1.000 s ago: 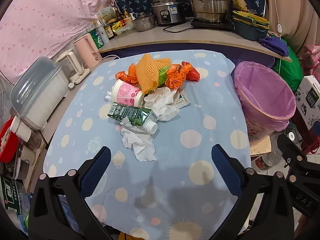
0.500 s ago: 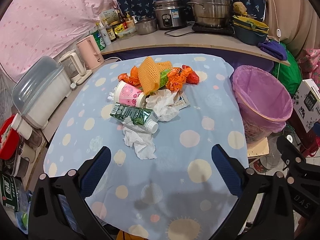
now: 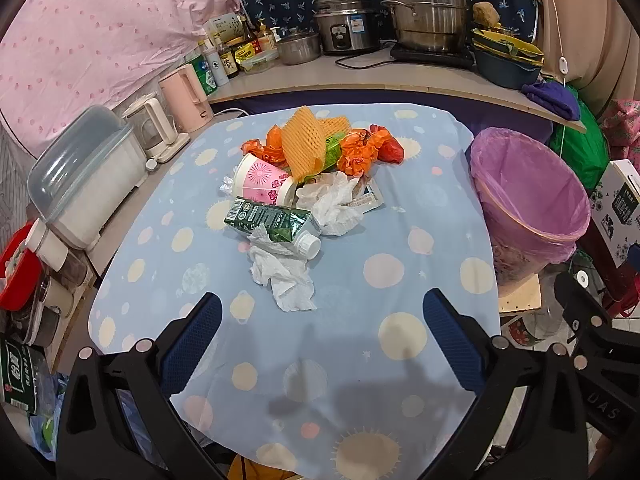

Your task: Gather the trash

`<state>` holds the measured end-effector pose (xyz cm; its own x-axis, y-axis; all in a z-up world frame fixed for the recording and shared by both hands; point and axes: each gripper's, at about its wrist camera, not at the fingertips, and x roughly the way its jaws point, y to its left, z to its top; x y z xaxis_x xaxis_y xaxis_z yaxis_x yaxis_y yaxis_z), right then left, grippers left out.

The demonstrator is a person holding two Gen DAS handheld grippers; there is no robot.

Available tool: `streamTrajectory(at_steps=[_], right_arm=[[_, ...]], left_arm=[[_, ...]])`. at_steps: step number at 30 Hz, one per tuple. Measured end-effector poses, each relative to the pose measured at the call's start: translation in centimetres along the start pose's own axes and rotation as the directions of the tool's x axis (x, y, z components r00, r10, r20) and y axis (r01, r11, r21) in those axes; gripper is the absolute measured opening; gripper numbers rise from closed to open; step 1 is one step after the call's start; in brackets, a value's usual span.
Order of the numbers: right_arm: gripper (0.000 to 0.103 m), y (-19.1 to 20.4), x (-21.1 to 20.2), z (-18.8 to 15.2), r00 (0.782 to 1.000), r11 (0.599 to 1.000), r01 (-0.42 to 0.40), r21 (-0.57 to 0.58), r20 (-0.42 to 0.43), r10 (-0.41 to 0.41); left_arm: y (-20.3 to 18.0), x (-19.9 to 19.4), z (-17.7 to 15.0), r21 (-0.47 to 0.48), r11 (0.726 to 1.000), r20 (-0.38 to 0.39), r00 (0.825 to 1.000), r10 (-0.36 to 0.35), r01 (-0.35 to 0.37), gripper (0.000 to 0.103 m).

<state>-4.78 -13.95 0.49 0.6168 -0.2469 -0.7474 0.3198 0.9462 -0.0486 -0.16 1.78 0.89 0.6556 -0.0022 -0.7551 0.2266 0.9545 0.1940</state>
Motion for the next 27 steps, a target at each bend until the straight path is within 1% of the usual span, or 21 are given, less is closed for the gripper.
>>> streamTrajectory(at_steps=[5, 6, 15, 27], right_arm=[[0.096, -0.18, -0.11, -0.08, 1.0, 1.0, 0.005, -0.007, 0.001, -0.005], [0.096, -0.24, -0.13, -0.08, 1.0, 1.0, 0.007, -0.007, 0.003, -0.007], [0.096, -0.75, 0.0, 0.04, 1.0, 1.0, 0.009, -0.001, 0.008, -0.009], [0.096, -0.56, 0.31, 0.47, 1.0, 1.0, 0.005, -0.011, 0.008, -0.005]], left_arm=[[-0.3, -0.12, -0.08, -0.004, 1.0, 0.003, 1.0, 0.0, 0.0, 0.096], [0.16, -0.07, -0.04, -0.002, 1.0, 0.001, 1.0, -0.001, 0.001, 0.096], [-0.66, -0.13, -0.08, 0.008, 1.0, 0.014, 1.0, 0.0, 0.0, 0.096], [-0.6, 0.07, 0.74, -0.002, 1.0, 0.008, 1.0, 0.005, -0.005, 0.096]])
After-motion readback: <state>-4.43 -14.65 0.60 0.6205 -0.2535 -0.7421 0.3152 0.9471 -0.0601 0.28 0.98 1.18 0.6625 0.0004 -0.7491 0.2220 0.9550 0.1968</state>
